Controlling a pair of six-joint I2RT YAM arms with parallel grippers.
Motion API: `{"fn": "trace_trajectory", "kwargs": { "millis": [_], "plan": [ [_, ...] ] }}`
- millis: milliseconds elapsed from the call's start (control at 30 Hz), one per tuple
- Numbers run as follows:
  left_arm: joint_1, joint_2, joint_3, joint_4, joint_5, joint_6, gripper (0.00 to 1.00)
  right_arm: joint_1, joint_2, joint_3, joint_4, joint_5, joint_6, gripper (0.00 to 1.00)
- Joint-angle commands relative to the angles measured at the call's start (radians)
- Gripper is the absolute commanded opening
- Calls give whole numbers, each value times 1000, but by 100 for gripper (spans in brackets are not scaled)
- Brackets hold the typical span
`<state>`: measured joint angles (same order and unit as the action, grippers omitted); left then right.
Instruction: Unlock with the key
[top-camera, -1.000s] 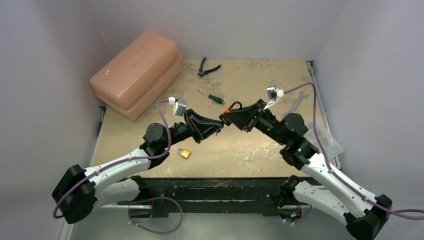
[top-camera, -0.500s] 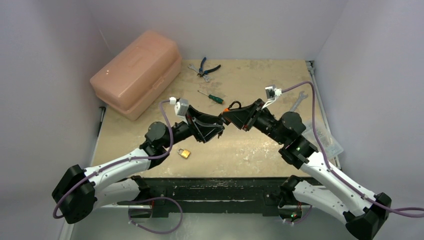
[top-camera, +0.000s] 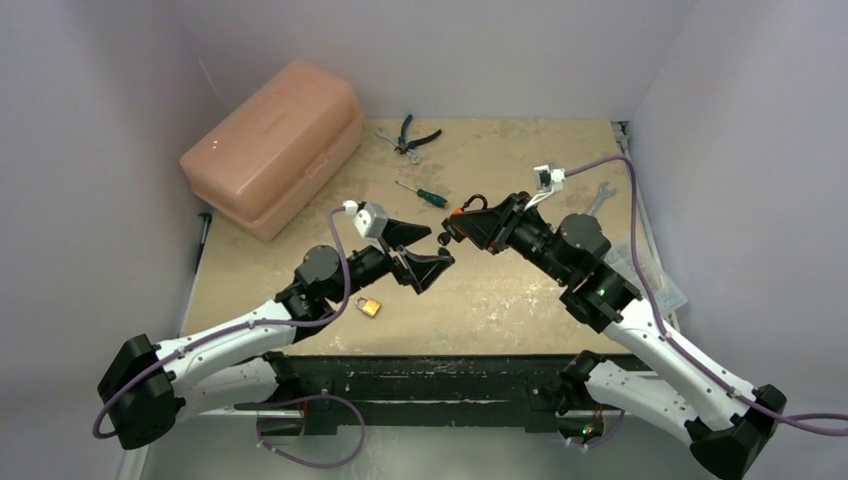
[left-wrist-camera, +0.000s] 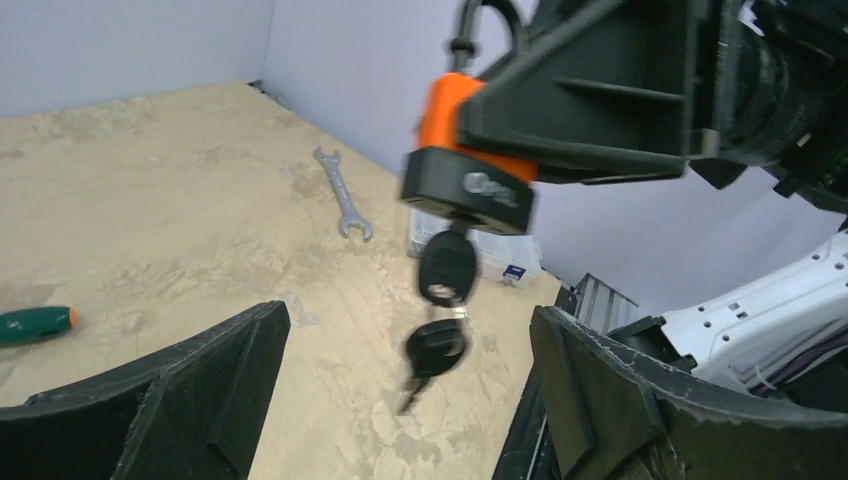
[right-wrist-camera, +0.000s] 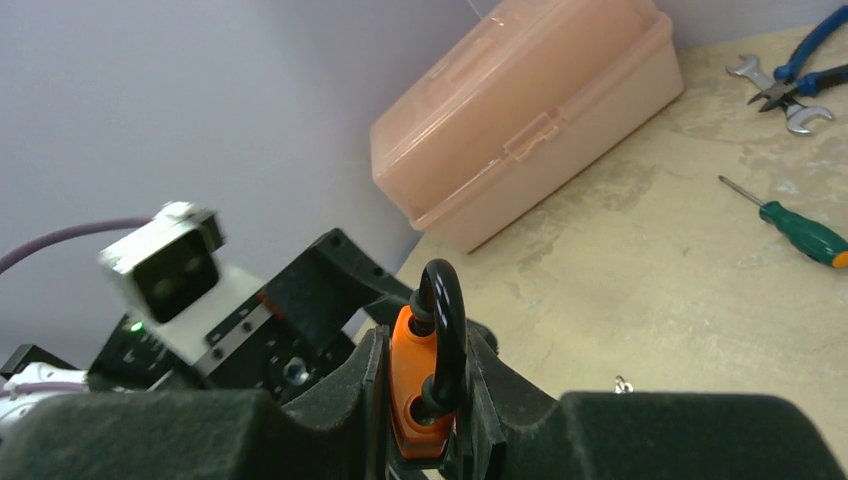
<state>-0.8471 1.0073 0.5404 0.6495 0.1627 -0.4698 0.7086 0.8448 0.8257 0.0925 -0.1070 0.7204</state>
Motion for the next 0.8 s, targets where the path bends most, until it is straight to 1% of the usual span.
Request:
{"fn": "trace_trajectory", "kwargs": {
  "millis": [0, 67, 267, 433, 567, 767],
  "plan": [
    [-125, -27, 111, -119, -152, 231, 99, 5, -5, 84, -2, 49, -7, 0],
    [-167, -14, 150, -177, -207, 291, 99, 5, -1, 97, -18, 52, -7, 0],
    [-178, 8, 193, -220, -273, 338, 98, 5, 7, 107, -40, 51, -3, 0],
    [-184, 21, 195, -197, -305, 351, 96, 5, 5, 102, -53, 44, 0, 0],
    [-189, 47, 201, -171, -295, 354, 89, 5, 6, 98, -53, 30, 8, 0],
    [-208, 88, 204, -109, -300, 381, 88, 4, 9, 99, -69, 32, 10, 0]
  ]
}}
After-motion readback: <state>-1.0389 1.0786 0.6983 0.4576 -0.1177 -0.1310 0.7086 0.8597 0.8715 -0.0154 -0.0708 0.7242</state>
